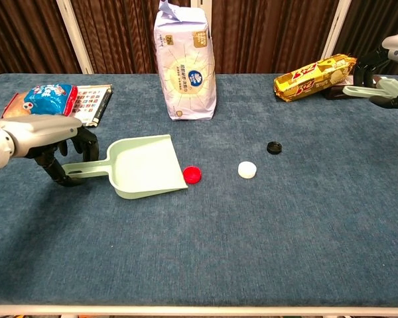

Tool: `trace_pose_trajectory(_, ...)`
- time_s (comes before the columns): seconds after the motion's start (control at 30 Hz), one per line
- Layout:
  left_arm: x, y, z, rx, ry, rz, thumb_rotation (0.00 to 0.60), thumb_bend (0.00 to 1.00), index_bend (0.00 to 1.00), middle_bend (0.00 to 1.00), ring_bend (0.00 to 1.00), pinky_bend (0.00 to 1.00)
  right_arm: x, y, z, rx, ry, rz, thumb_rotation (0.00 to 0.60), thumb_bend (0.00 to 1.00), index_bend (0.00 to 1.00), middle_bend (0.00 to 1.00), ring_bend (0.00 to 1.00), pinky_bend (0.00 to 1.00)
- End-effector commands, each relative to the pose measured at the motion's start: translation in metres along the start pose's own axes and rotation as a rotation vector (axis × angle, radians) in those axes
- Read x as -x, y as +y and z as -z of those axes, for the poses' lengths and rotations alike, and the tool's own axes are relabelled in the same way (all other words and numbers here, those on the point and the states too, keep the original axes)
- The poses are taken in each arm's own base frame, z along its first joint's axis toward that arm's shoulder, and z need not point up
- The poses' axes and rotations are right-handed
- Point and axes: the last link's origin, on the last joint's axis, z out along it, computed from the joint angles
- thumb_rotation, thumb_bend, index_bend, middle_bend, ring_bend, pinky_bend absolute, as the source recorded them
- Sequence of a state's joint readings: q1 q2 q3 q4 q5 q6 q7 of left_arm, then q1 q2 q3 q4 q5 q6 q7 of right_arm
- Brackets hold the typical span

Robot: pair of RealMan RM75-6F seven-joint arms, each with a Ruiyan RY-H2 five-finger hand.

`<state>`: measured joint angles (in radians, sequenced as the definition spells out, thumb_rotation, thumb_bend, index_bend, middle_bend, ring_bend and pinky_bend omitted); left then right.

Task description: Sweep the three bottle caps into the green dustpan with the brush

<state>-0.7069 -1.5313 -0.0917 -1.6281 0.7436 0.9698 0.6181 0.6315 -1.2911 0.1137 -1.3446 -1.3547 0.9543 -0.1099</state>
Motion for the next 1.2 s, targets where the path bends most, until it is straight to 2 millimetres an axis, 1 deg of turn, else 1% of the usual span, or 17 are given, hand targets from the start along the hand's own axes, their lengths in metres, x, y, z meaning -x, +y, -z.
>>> trace_pose_trajectory(0.03,0.0,0.0,0.0,-0.001,-0.002,-0.001,0.6,0.3,0.42,0.39,0.27,0.33,0.0,0.0,0.0,0.0,0.0,-0.001,0.6,0.39,0.63,0.53,0.21,0.25)
trace_pose_trajectory(0.2,-0.001,0.002,0.0,0.006,0.001,0.001,0.6,0.31,0.42,0.4,0.27,0.33,0.001,0.001,0.0,0.0,-0.001,-0.002,0.6,0.39,0.63,0.54,0.21,0.25)
trace_pose_trajectory(0.33,-0.002,0.002,0.0,0.012,0.015,0.016,0.6,0.33,0.46,0.43,0.32,0.34,0.002,0.001,0.0,0.0,-0.004,-0.004,0.6,0.39,0.63,0.54,0.21,0.25)
trace_pose_trajectory(0.47,-0.002,0.0,-0.002,0.015,0.016,0.015,0.6,0.38,0.49,0.46,0.34,0.35,0.003,0.0,0.0,-0.003,-0.007,-0.008,0.6,0.39,0.64,0.54,0.22,0.25)
trace_pose_trajectory(0.67,-0.005,-0.006,-0.003,0.033,0.019,-0.005,0.6,0.39,0.51,0.48,0.36,0.35,0.006,-0.005,-0.001,-0.015,-0.012,-0.04,0.6,0.39,0.64,0.54,0.22,0.25)
trace_pose_trajectory(0.87,-0.018,-0.023,-0.004,0.05,0.003,-0.037,0.6,0.4,0.52,0.48,0.36,0.35,0.012,-0.024,-0.01,-0.071,-0.031,-0.136,0.6,0.4,0.65,0.54,0.22,0.24)
trace_pose_trajectory(1.0,-0.027,-0.033,-0.007,0.067,-0.019,-0.078,0.6,0.4,0.52,0.49,0.36,0.35,0.02,-0.044,-0.024,-0.134,-0.023,-0.247,0.6,0.43,0.65,0.54,0.22,0.24)
trace_pose_trajectory(1.1,-0.029,-0.036,-0.009,0.088,-0.045,-0.089,0.6,0.4,0.51,0.49,0.36,0.35,0.028,-0.06,-0.036,-0.183,-0.005,-0.316,0.6,0.45,0.65,0.55,0.23,0.24)
trace_pose_trajectory(1.2,-0.031,-0.038,-0.012,0.094,-0.065,-0.073,0.6,0.4,0.51,0.49,0.36,0.35,0.035,-0.074,-0.047,-0.233,0.023,-0.349,0.6,0.46,0.66,0.55,0.23,0.24)
